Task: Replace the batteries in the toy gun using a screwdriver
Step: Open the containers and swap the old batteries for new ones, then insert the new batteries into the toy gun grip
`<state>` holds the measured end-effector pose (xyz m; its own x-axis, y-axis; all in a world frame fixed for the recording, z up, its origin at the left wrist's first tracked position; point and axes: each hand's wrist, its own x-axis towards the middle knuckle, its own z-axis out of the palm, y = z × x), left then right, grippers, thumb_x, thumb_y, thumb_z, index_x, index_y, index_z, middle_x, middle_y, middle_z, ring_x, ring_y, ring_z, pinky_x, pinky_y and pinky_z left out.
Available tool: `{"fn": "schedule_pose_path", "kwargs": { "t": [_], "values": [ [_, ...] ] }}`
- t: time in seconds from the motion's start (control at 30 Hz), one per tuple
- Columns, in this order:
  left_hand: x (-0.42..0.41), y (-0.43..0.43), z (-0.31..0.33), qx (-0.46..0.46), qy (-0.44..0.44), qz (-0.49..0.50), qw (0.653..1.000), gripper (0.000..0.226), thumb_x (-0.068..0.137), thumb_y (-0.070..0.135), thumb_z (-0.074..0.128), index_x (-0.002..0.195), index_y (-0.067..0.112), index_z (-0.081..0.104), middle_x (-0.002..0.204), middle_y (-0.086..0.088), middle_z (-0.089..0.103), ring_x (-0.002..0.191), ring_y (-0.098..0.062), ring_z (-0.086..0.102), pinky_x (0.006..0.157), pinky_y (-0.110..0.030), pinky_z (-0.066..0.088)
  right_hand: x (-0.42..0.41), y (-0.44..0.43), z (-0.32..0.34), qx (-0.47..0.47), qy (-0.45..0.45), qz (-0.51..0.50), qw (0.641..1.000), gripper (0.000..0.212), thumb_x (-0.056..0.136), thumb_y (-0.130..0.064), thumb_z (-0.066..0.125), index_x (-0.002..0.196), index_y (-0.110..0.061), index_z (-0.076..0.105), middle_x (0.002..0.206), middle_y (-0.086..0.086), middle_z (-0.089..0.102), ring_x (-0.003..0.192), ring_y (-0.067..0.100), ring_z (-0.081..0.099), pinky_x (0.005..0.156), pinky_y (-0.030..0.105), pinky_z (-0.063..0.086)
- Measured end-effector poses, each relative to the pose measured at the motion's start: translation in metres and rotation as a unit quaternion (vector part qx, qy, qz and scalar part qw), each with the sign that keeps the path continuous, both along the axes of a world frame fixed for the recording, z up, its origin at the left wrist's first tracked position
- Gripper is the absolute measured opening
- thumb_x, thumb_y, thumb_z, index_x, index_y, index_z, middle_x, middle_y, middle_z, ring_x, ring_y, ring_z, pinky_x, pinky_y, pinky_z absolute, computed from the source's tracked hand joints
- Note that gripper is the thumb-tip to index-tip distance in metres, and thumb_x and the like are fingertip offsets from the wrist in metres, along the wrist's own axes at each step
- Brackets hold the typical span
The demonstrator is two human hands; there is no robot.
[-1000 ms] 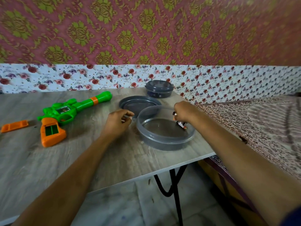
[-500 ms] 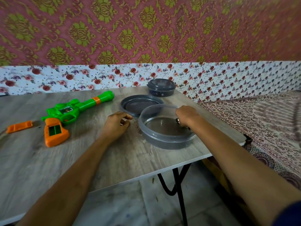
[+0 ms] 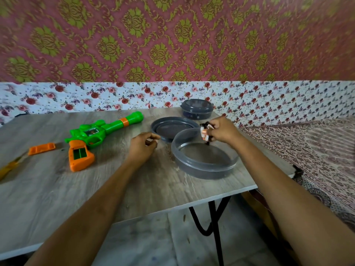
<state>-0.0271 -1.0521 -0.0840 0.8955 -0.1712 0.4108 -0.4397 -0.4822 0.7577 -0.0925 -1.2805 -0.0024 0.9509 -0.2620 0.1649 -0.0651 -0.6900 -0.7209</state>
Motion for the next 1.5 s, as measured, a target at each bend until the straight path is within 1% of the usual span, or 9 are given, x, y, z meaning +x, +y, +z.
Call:
{"fn": "schedule_pose_path", "kwargs": {
  "t": [0.1, 0.27, 0.37, 0.6, 0.77, 0.9, 1.17, 1.3, 1.5],
  "values": [
    [-0.011, 0.006, 0.024, -0.144, 0.063, 0.002, 0.988, 0.017, 0.093, 0.004, 0.052, 0.09, 0.015, 0.064, 0.08, 0.0, 0.064, 0.075, -0.018, 0.062, 0.069, -0.028, 0.055, -0.002, 0.032, 0.018, 0.306, -0.053, 0.037, 0.95, 0.033, 0.086, 0.001, 0.058, 0.119, 0.005, 0.055, 0.113, 0.016, 0.062, 0.1, 0.027, 0.062, 0.075, 0.028, 0.057],
    [-0.037, 0.038, 0.075, -0.273, 0.157, -0.052, 0.948, 0.011, 0.092, 0.019, 0.059, 0.088, 0.009, 0.064, 0.082, -0.006, 0.068, 0.068, -0.016, 0.067, 0.057, -0.019, 0.055, 0.017, 0.107, 0.011, 0.467, -0.066, 0.046, 0.881, 0.014, 0.087, 0.001, 0.058, 0.1, 0.003, 0.062, 0.094, 0.011, 0.067, 0.083, 0.02, 0.061, 0.055, 0.02, 0.055],
    [-0.045, 0.07, 0.082, -0.244, 0.152, -0.04, 0.957, 0.009, 0.087, 0.013, 0.065, 0.078, 0.013, 0.064, 0.073, -0.006, 0.066, 0.058, -0.01, 0.066, 0.055, -0.02, 0.054, 0.032, 0.164, -0.008, 0.525, -0.041, 0.043, 0.849, 0.015, 0.085, -0.002, 0.062, 0.072, -0.008, 0.06, 0.059, 0.002, 0.067, 0.052, 0.011, 0.062, 0.049, 0.019, 0.054],
    [-0.033, 0.131, 0.061, -0.114, 0.109, 0.044, 0.986, 0.017, 0.076, -0.002, 0.072, 0.085, 0.012, 0.07, 0.071, -0.008, 0.066, 0.07, -0.02, 0.063, 0.08, -0.038, 0.056, 0.047, 0.244, -0.035, 0.64, 0.008, 0.064, 0.765, 0.019, 0.088, 0.003, 0.055, 0.071, -0.007, 0.058, 0.061, 0.008, 0.06, 0.04, 0.007, 0.059, 0.042, 0.02, 0.052],
    [-0.014, 0.139, 0.051, -0.021, 0.023, 0.091, 0.995, 0.019, 0.074, 0.005, 0.076, 0.093, 0.006, 0.074, 0.082, 0.002, 0.067, 0.061, 0.018, 0.054, 0.062, -0.001, 0.039, 0.068, 0.262, -0.042, 0.703, 0.051, 0.066, 0.707, 0.024, 0.093, -0.008, 0.047, 0.07, -0.009, 0.053, 0.039, 0.001, 0.058, 0.037, 0.009, 0.057, 0.038, 0.016, 0.047],
    [-0.007, 0.13, 0.039, 0.024, -0.046, 0.073, 0.996, 0.017, 0.073, 0.006, 0.076, 0.09, 0.004, 0.074, 0.09, -0.012, 0.073, 0.078, -0.013, 0.064, 0.061, -0.005, 0.039, 0.081, 0.261, -0.041, 0.762, 0.055, 0.072, 0.641, 0.039, 0.099, -0.016, 0.035, 0.061, -0.009, 0.041, 0.035, 0.003, 0.049, 0.033, 0.013, 0.053, 0.039, 0.021, 0.044],
    [-0.001, 0.147, 0.028, 0.057, -0.093, 0.088, 0.99, 0.015, 0.078, 0.01, 0.073, 0.093, 0.006, 0.076, 0.09, -0.002, 0.059, 0.085, -0.016, 0.054, 0.068, -0.001, 0.033, 0.098, 0.252, -0.066, 0.798, 0.058, 0.05, 0.598, 0.043, 0.101, -0.017, 0.033, 0.058, -0.011, 0.033, 0.029, 0.0, 0.038, 0.022, 0.011, 0.038, 0.032, 0.011, 0.038],
    [0.015, 0.191, 0.025, 0.108, -0.021, 0.286, 0.952, 0.022, 0.085, 0.024, 0.066, 0.103, 0.012, 0.07, 0.104, -0.01, 0.07, 0.098, -0.027, 0.063, 0.074, -0.028, 0.044, 0.104, 0.251, -0.069, 0.746, 0.045, 0.031, 0.663, 0.036, 0.1, -0.017, 0.036, 0.066, -0.009, 0.041, 0.045, 0.003, 0.046, 0.032, 0.009, 0.05, 0.037, 0.017, 0.048],
    [0.024, 0.192, 0.011, 0.177, 0.147, 0.281, 0.932, 0.041, 0.083, 0.05, 0.063, 0.085, 0.01, 0.055, 0.085, -0.011, 0.06, 0.076, -0.024, 0.052, 0.05, -0.03, 0.031, 0.096, 0.264, -0.068, 0.685, 0.122, 0.077, 0.714, 0.024, 0.098, 0.001, 0.03, 0.08, -0.005, 0.044, 0.115, 0.021, 0.057, 0.109, 0.031, 0.056, 0.106, 0.042, 0.034]
  ]
}}
